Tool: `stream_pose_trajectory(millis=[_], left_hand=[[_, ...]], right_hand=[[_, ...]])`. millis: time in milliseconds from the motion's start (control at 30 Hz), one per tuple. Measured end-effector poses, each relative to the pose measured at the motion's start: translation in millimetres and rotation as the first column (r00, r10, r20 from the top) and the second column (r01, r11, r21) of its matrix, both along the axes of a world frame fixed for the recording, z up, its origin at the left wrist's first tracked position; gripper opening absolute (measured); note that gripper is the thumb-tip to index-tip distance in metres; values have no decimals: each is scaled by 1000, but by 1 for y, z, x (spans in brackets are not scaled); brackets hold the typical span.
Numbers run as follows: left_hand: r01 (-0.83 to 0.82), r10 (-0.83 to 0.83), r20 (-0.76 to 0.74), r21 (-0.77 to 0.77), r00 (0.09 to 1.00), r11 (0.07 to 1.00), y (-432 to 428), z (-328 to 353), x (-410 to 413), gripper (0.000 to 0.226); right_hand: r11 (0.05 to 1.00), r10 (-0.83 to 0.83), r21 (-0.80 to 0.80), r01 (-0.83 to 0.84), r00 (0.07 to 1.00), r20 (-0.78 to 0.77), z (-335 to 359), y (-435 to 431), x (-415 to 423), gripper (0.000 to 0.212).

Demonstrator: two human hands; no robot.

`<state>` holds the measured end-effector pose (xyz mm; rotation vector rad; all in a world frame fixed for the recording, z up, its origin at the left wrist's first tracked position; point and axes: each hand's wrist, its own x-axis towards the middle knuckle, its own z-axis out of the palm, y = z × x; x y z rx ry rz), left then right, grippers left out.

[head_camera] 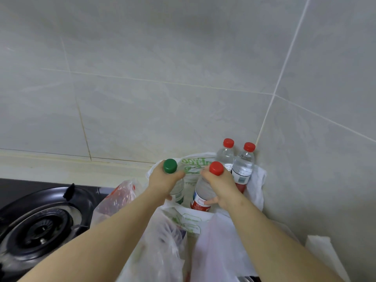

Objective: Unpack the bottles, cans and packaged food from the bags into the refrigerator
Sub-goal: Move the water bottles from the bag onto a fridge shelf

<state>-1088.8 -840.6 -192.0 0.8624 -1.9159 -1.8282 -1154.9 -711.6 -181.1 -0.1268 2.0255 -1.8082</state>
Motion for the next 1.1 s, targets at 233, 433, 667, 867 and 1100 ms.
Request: stream_pose_trajectory(millis=[233,433,667,867,1100], left_hand=[[-66,70,-138,34,988,997,9,9,16,23],[-65,75,-295,43,952,997,19,49,39,21],[-64,43,-421,-35,906,997,38,85,104,27],[-150,102,-442,-76,891,986,44,95,168,27],[-255,193,-437,-86,879,963,38,96,239,25]], right_hand=[[993,-82,-88,74,993,-87,7,5,13,18],[962,-153,-256,96,965,-213,38,19,36,16],[929,-194,-368,32,889,-414,73,41,98,20],[918,-86,-379,-117,874,-478,85,49,154,22],[890,-5,-404,-213,880,-475,86,40,218,24]])
